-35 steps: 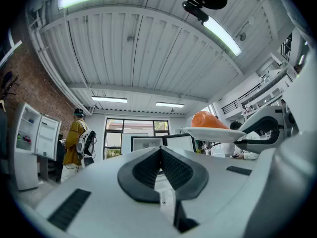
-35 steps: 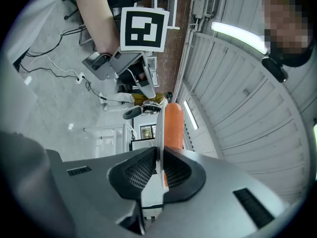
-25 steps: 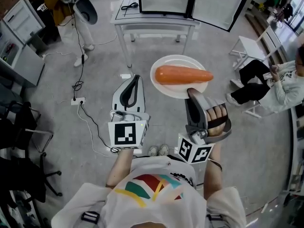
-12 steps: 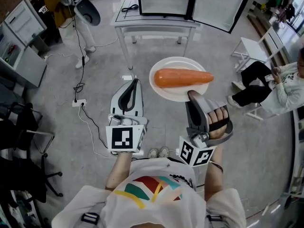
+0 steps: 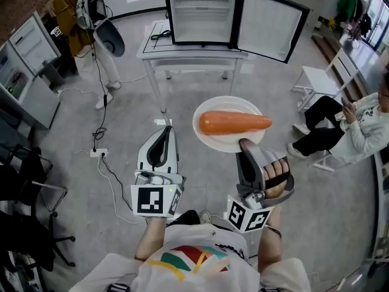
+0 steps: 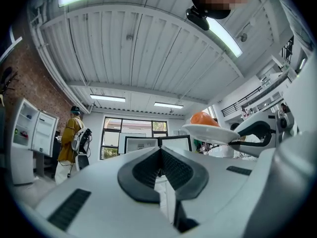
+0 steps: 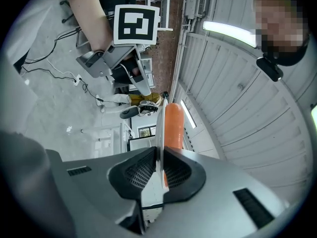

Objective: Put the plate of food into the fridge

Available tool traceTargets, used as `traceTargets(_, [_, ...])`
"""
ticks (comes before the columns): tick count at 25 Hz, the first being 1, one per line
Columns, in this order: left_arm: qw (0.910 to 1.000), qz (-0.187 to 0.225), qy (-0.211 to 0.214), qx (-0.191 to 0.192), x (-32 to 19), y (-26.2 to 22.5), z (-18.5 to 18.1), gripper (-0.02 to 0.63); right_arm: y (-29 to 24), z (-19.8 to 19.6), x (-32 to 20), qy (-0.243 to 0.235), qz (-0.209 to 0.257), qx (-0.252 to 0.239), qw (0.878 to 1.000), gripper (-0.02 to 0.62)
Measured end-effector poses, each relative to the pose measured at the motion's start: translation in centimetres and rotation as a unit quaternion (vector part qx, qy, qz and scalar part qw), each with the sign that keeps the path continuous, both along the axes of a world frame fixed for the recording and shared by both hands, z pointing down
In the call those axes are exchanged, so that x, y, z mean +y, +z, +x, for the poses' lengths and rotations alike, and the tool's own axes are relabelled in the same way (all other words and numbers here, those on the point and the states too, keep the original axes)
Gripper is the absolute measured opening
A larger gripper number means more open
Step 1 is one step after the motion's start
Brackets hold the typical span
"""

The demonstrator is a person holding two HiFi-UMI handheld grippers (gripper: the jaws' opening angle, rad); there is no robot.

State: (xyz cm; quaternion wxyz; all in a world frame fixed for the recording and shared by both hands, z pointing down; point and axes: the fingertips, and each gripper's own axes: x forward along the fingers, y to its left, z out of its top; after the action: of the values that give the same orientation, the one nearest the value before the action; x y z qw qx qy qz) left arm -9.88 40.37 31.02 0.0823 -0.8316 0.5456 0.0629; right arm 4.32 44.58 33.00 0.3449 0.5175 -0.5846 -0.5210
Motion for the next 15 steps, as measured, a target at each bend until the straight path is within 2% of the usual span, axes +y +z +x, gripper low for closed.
traceTargets(6, [0.9998, -0.003, 0.007, 0.018, 1.5, -0.4, 1.0, 0.008, 0.2, 1.0, 0.5, -0.011, -0.004, -0.007, 1.000, 0.038])
traceTargets(15, [0.9996, -0.004, 0.016, 0.023, -0.9, 0.5, 1.8, 0.008, 1.1, 1.2, -1.2, -0.016, -0.005, -0.001, 1.000, 0.038])
